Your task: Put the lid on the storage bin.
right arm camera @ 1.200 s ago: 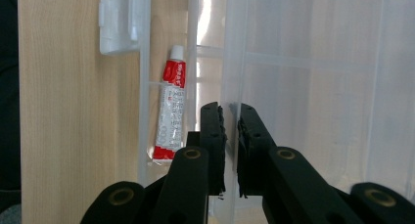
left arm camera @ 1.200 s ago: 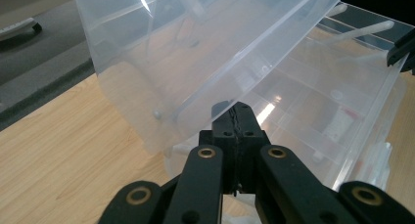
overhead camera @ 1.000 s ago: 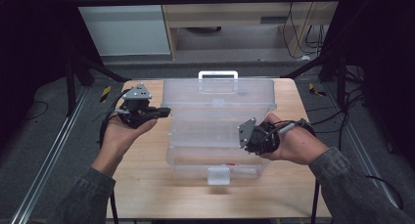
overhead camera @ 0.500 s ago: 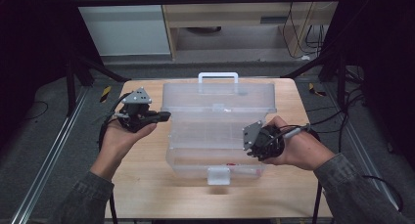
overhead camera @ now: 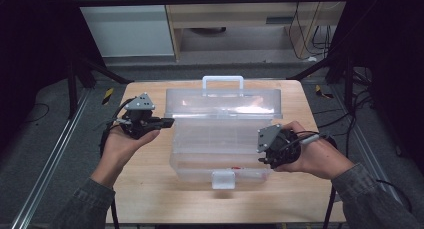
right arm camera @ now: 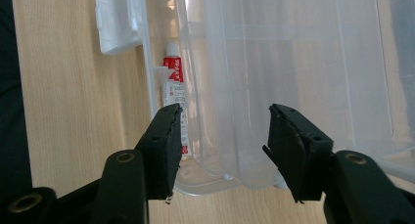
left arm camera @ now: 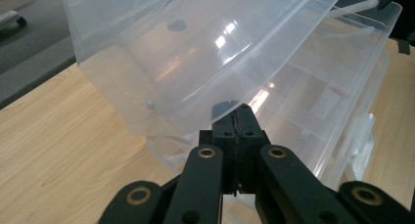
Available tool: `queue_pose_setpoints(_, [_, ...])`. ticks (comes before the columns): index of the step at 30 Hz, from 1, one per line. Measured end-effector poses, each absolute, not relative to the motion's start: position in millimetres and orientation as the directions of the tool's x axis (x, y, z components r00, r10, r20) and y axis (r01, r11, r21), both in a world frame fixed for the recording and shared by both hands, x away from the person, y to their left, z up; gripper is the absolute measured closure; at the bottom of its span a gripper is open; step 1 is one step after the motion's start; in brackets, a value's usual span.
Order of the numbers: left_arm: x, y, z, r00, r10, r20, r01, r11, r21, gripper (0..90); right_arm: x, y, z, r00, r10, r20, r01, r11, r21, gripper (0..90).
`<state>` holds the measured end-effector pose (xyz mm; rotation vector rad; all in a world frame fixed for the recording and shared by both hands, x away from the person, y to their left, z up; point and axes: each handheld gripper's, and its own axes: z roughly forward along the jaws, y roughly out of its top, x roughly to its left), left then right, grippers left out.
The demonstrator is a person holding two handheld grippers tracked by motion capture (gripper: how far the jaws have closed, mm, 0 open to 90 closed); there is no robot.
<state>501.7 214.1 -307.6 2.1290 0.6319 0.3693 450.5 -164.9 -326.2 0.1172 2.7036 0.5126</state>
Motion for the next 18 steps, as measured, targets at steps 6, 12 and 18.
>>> queue_pose_setpoints(6, [500, 214, -309, 0.829, 0.558, 0.035, 0.305, -0.504, 0.808, 89.8, 447, -168, -326, -0.920, 0.169, -0.354, 0.025, 0.925, 0.378, 41.6])
queue_pose_setpoints(12, [496, 215, -310, 0.823, 0.567, 0.019, 0.329, -0.505, 0.798, 89.7, 445, -173, -326, -0.913, 0.197, -0.358, 0.049, 0.923, 0.382, 34.6])
queue_pose_setpoints(18, [494, 215, -313, 0.825, 0.564, 0.018, 0.332, -0.511, 0.793, 89.8, 440, -183, -326, -0.902, 0.233, -0.365, 0.074, 0.913, 0.401, 29.2])
